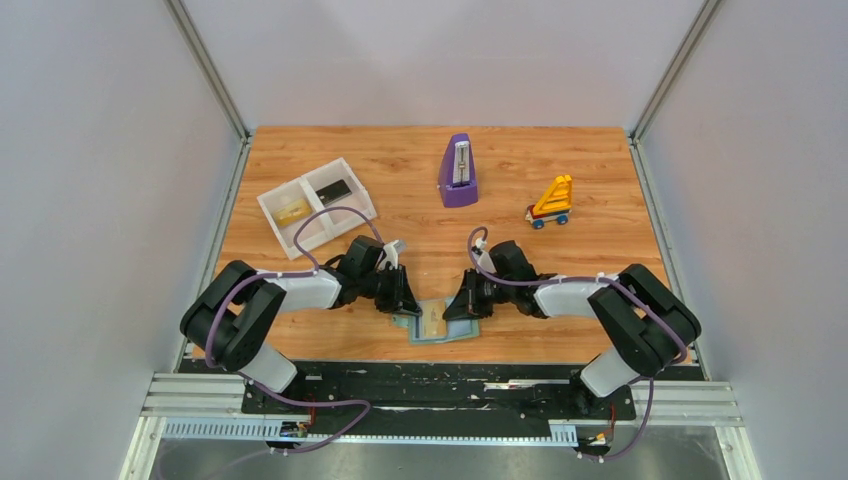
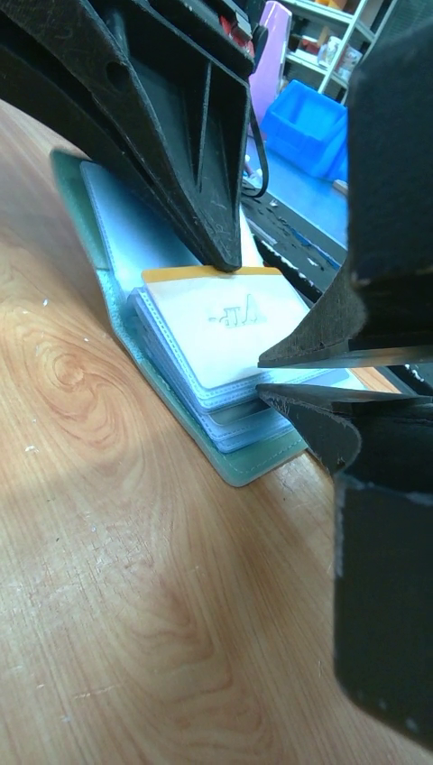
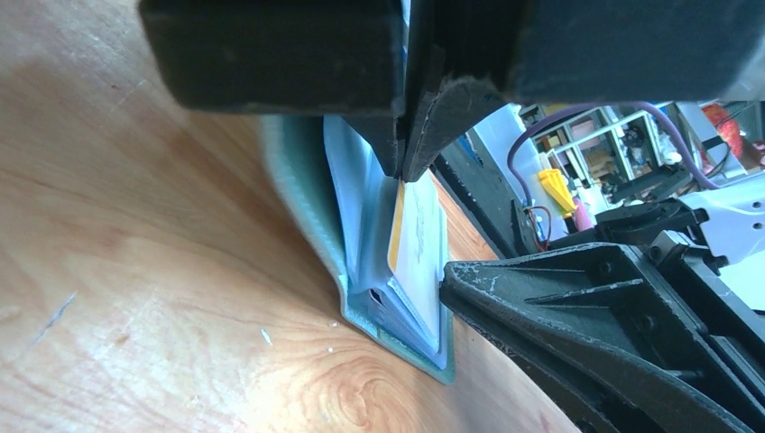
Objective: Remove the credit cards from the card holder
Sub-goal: Remove the credit card from the card holder.
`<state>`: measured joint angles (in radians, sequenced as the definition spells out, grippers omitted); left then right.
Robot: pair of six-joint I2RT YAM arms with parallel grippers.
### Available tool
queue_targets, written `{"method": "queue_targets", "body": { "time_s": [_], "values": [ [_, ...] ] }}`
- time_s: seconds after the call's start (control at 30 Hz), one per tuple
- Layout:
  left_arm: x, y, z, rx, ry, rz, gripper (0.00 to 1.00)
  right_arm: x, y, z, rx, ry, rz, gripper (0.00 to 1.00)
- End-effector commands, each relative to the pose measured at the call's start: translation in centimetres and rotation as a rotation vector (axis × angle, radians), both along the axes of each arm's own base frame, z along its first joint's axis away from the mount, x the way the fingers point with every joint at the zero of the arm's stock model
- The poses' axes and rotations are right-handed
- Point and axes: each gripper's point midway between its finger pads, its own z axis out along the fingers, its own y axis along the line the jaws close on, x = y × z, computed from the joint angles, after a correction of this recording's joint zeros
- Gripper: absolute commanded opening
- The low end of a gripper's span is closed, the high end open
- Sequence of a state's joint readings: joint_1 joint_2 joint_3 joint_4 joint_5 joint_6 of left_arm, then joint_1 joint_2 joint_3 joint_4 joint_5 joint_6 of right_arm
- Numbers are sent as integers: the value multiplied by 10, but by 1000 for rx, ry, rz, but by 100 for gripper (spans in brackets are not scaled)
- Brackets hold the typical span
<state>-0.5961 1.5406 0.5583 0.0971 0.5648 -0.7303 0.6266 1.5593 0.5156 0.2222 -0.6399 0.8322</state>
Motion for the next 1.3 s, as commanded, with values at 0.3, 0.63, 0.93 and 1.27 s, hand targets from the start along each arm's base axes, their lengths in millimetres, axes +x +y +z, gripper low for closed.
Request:
{"method": "queue_targets", "body": {
  "time_s": [0.3,0.63,0.93,1.27],
  "values": [
    [-13,27,-33,159,22,15,22,0,-1,20,76,-59,7,0],
    [-14,27,-33,154,22,18,22,1,-6,24,58,-76,-11,0],
    [-14,24,-31,135,27,19,23,10,-2,11,38,-53,-30,12],
    [-15,24,-31,131,30,15,23,12,-1,-5,18,-19,-38,27]
  ]
}}
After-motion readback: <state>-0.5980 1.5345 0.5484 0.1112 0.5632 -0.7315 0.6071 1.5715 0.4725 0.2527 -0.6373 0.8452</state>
